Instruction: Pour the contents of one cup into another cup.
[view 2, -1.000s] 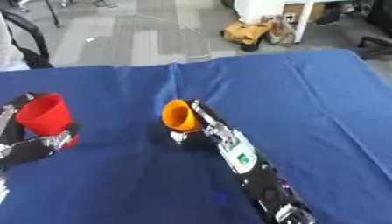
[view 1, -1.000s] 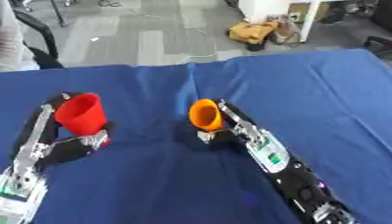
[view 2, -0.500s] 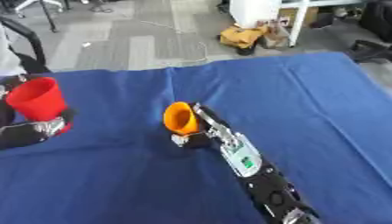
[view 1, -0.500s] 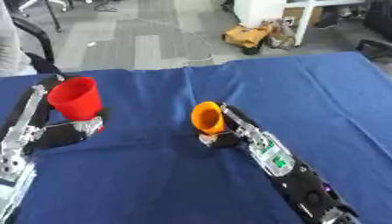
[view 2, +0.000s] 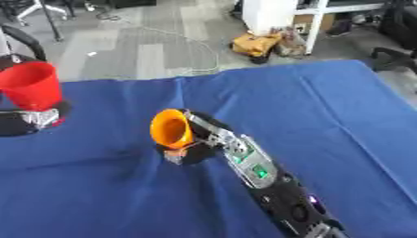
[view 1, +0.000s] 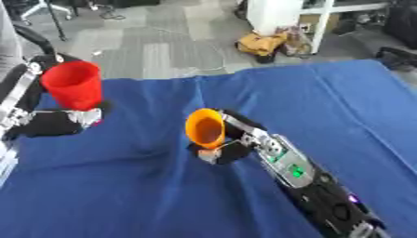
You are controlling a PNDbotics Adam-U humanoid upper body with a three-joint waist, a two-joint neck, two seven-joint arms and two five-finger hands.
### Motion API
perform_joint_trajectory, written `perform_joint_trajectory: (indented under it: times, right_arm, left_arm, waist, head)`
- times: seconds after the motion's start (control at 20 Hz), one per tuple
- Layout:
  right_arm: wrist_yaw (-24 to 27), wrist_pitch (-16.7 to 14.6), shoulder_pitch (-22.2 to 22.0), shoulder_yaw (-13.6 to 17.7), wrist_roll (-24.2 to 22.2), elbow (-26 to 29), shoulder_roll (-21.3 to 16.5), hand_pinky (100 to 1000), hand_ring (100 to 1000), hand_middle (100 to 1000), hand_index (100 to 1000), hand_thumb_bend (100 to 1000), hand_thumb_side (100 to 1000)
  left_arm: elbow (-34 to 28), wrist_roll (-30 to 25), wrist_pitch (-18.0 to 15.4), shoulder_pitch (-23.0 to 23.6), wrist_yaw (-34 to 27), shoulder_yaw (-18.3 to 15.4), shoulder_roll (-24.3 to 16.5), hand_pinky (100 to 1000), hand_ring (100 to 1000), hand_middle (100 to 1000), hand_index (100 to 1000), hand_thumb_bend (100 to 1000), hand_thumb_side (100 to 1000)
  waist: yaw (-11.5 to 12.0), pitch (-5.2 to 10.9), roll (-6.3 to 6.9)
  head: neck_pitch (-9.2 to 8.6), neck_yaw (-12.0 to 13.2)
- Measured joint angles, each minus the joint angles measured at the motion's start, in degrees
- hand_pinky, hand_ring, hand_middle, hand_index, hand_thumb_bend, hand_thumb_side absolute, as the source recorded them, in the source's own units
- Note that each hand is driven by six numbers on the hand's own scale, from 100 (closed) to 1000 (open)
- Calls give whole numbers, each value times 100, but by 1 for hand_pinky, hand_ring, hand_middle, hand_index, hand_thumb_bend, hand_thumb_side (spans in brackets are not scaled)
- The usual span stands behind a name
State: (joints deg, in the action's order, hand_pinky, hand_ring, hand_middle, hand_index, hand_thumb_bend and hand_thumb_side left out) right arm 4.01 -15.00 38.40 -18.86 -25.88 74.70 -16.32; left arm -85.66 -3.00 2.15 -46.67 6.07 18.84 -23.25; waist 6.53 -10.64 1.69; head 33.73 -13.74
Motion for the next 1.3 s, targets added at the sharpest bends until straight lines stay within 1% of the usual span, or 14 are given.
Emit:
perform_joint_trajectory:
  times: [0.2,0.3,0.5,0.65,1.0,1.3]
  right_arm:
    - [263,197,77,-213,-378,100,162,502,521,466,508,100,100]
    - [386,293,110,-314,-564,97,259,507,527,464,505,100,100]
    - [672,493,138,-485,-946,-15,440,516,544,469,506,100,100]
    - [790,594,137,-558,-1140,-103,528,519,551,469,505,100,100]
    - [918,674,137,-588,-1265,-157,568,522,555,469,505,100,100]
    - [926,677,138,-588,-1266,-190,568,523,556,468,504,100,100]
  left_arm:
    - [38,-15,-24,-117,141,79,6,321,261,296,668,358,100]
    - [73,2,-63,-183,267,109,32,325,264,297,668,357,100]
    - [132,65,-158,-274,508,142,159,329,266,299,668,369,100]
    - [152,105,-230,-303,692,159,220,331,266,300,666,366,100]
    - [146,92,-415,-373,1220,210,265,328,257,295,663,376,100]
    - [72,49,-622,-373,1864,253,265,331,248,289,660,381,100]
  waist:
    - [20,-2,1]
    - [51,-27,1]
    - [90,-86,1]
    - [97,-105,0]
    - [104,-110,-1]
    - [117,-121,0]
  head:
    - [0,-12]
    - [-2,-32]
    - [-13,-56]
    - [-14,-57]
    - [-16,-69]
    - [-16,-91]
